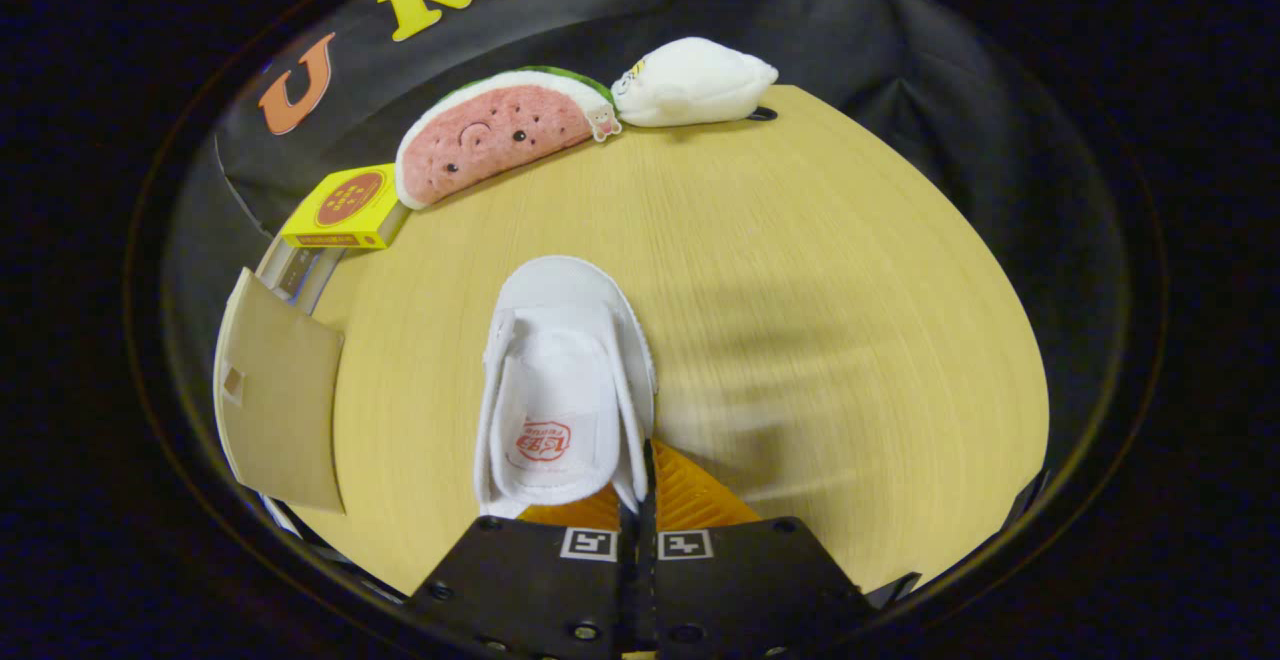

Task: Open the storage box then place both shoes into the box .Put the left shoe in first, then the right shoe, with the right side of both shoes facing outward in a uniform manner.

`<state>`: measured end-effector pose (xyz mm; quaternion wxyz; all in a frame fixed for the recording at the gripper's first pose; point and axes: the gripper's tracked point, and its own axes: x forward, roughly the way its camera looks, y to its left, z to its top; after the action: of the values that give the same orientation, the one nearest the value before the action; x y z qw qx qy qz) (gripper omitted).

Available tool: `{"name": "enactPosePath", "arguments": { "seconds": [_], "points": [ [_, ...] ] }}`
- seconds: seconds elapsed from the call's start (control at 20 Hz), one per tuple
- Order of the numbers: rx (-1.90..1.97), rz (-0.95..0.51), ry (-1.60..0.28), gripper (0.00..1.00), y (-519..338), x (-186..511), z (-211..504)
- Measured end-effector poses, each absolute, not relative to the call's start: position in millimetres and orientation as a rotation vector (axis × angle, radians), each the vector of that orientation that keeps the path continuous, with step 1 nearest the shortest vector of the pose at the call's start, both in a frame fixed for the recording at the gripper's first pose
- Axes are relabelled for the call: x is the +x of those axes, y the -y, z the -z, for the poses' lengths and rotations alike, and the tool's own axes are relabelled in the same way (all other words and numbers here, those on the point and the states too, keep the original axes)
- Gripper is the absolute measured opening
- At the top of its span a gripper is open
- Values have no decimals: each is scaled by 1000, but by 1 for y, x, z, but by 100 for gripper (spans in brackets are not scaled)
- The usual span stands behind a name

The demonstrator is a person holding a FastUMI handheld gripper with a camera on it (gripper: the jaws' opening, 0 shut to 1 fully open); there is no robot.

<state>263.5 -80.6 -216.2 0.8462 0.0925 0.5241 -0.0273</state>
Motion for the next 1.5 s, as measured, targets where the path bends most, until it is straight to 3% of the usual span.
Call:
{"name": "enactPosePath", "arguments": {
  "seconds": [0.65, 1.5],
  "points": [
    [175, -3, -961, 0, 21, 224, 133],
    [256, -171, -873, 0, -206, 244, -3]
  ]
}}
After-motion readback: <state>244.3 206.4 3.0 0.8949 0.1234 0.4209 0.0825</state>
